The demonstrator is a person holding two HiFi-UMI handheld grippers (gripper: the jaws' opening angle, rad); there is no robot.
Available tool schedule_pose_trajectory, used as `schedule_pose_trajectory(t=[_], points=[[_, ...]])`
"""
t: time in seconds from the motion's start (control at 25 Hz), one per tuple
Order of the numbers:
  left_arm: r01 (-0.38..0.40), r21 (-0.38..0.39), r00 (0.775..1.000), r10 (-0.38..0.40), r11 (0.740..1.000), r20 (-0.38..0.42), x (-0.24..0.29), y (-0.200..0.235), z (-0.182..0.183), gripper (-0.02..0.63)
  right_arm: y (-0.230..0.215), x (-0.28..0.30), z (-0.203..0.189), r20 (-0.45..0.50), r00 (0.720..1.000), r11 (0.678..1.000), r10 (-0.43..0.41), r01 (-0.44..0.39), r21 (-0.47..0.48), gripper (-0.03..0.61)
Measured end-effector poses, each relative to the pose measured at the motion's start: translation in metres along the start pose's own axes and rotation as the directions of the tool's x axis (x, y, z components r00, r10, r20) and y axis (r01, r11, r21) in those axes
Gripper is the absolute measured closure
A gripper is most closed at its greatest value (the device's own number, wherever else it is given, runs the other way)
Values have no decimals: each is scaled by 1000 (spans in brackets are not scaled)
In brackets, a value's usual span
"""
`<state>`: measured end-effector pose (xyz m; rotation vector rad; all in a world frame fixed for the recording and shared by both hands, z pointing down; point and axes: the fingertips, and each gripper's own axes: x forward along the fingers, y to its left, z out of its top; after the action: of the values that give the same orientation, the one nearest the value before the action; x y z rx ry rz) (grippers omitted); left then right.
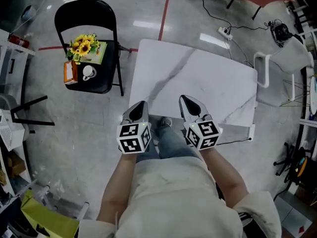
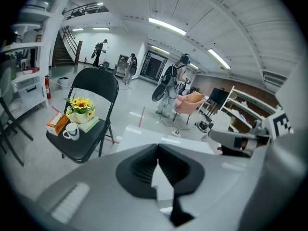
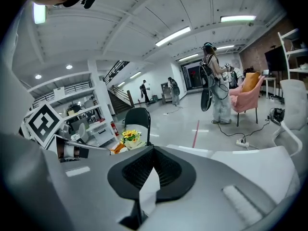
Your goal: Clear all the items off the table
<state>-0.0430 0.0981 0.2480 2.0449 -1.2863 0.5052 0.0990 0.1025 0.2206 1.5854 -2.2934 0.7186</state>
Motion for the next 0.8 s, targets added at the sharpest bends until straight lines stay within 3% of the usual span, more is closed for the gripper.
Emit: schedule_pose_trajectory(t=[0.32, 0.8], points=[[69, 64, 998, -68, 996, -12, -10, -74, 9, 606, -44, -58, 19, 56, 997, 998, -61, 61, 8, 580], [66, 99, 998, -67, 993, 7, -1, -122, 15, 606, -84, -84, 23, 75, 996, 999, -51, 50, 13, 580]])
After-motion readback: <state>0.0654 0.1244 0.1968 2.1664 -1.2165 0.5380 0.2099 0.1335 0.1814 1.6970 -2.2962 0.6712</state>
